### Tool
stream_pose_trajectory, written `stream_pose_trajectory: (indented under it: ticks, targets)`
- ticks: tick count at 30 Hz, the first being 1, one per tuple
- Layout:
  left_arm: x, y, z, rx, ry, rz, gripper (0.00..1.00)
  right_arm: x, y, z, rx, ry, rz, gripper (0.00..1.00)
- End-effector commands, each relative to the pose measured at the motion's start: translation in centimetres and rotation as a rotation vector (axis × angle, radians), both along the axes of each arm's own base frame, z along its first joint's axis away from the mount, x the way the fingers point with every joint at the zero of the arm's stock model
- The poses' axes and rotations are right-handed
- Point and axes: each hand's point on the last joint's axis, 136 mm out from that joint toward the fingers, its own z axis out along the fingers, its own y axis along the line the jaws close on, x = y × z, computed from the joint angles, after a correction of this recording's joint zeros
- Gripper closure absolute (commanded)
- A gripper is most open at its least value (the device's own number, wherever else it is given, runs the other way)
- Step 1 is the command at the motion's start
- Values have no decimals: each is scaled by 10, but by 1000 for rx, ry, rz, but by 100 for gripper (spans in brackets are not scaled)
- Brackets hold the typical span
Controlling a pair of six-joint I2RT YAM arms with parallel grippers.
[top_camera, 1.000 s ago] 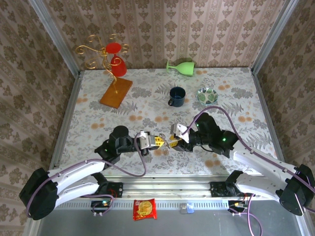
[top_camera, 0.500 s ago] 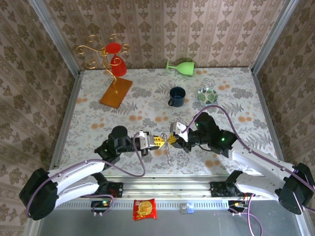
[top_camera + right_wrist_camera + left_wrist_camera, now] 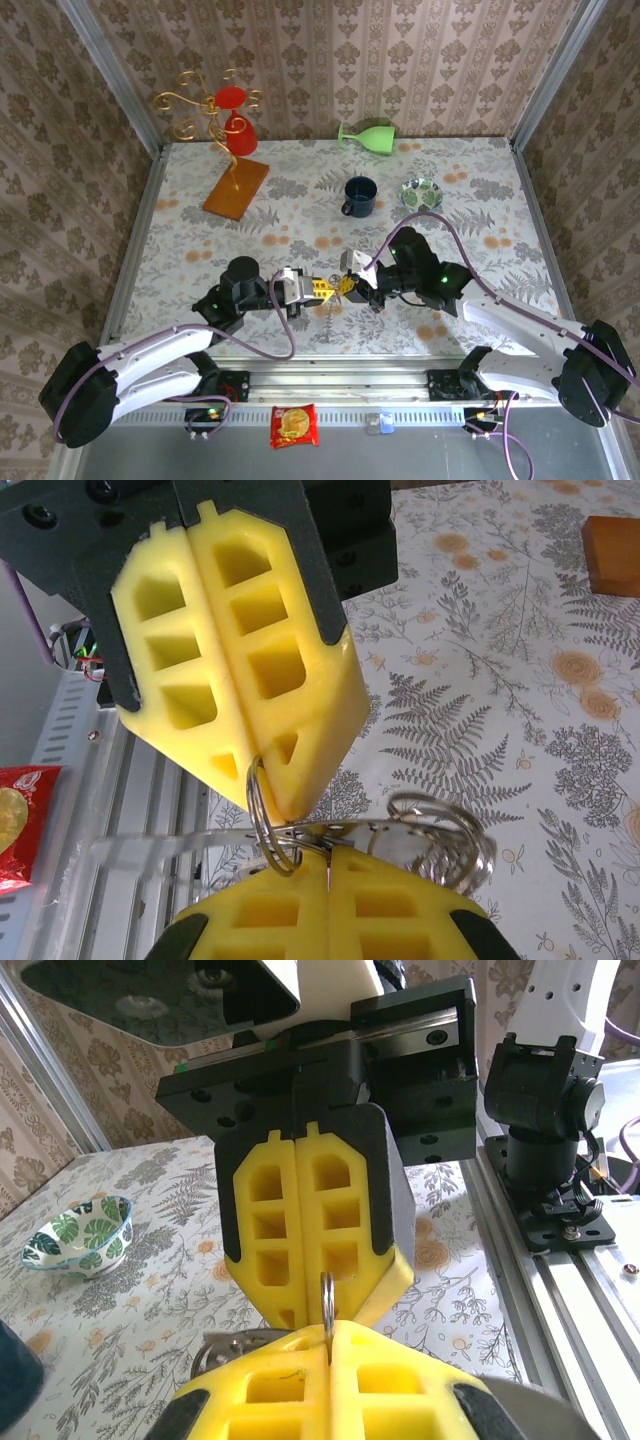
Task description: Put the keys on the keyring
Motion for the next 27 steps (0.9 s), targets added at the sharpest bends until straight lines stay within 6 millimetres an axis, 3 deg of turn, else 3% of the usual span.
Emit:
stream_pose_trajectory:
  ticks: [1,8,12,22,27]
  targets:
    - [-4,1,19,-68,-36,-23,100,2,2,14,22,-20,0,100]
    - [-6,1,17,-60,-31,-30,100,2,-12,18,23,-39,-54,98]
    - [-4,0,18,-63,-34,-30,100,1,-14,16,18,-31,-60,80]
    - [2,2,22,-79,-56,11,100,-4,-22,5,11,-16,-93,69]
    - [4,2,25,-87,-62,27,100,-8,-14,0,45,12,-84,66]
